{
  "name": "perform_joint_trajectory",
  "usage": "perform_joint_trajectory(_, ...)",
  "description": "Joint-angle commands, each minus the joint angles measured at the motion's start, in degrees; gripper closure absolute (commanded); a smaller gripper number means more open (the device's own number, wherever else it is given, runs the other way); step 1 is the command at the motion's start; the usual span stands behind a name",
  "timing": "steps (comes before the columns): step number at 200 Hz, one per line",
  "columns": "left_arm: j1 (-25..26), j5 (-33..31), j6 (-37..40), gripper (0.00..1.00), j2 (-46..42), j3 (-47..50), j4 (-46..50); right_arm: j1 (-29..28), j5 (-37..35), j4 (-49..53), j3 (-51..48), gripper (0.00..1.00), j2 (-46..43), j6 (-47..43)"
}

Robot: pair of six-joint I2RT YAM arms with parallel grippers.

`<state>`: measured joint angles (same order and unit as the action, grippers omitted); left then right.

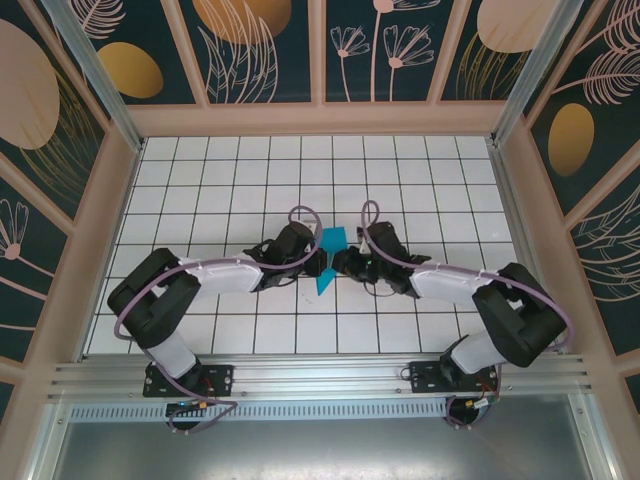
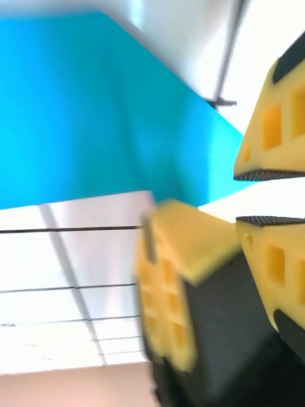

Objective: Fold a paper plane with a square sheet of paper (pick it up from the middle)
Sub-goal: Fourth fold the wing at the center of the table.

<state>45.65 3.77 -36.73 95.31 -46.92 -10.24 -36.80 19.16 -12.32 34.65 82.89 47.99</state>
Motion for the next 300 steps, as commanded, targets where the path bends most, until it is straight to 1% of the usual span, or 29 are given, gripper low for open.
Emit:
perform_joint_trajectory(1,-1.57,-0.71,0.61,0.83,-2.58,-2.19,2.55,5.12,-0.28,6.79,2.24,0.7,-0.19,-7.73)
perform_joint_trajectory(3,-1.84,-0.52,0.61,0.83,-2.58,-2.23,2.45,5.15,-0.03,6.89,2.43,0.7,0.05,-8.19)
perform_joint_trajectory(7,-2.23,-0.05,0.61,0.83,-2.54,-2.22,2.36,7.06,0.75,7.03,3.0,0.69,0.58,-8.96)
perform_joint_trajectory(18,-3.35,0.93,0.82,0.85,-2.03,-2.3,2.38,8.49,2.21,7.47,4.57,0.68,2.19,-10.51)
perform_joint_trajectory(56,-3.82,5.99,3.38,0.89,1.1,-3.74,2.61,9.55,5.35,6.63,9.05,0.66,9.09,-12.73)
perform_joint_trajectory(79,-3.86,5.86,4.08,0.91,2.56,-4.28,3.97,9.64,6.41,5.88,10.83,0.66,12.63,-13.0)
perform_joint_trajectory(103,-3.87,5.73,4.43,0.9,2.6,-3.39,3.95,9.64,7.44,5.89,12.18,0.65,14.76,-13.26)
perform_joint_trajectory(146,-3.86,4.82,5.27,0.92,5.51,-3.2,4.94,9.68,8.97,5.37,12.42,0.64,16.13,-13.4)
perform_joint_trajectory(187,-3.84,4.8,5.88,0.92,7.82,-3.13,4.64,9.73,8.18,6.03,12.03,0.63,16.03,-13.35)
perform_joint_trajectory(215,-3.89,3.72,6.3,0.93,7.98,-2.84,4.68,9.68,7.56,5.86,11.09,0.62,15.12,-12.88)
perform_joint_trajectory(266,-3.86,3.84,6.33,0.94,8.21,-2.04,3.83,9.73,9.63,4.58,10.77,0.61,16.6,-11.96)
perform_joint_trajectory(300,-3.87,4.36,6.32,0.95,8.99,-1.61,3.48,9.73,8.27,5.67,11.09,0.61,17.14,-11.46)
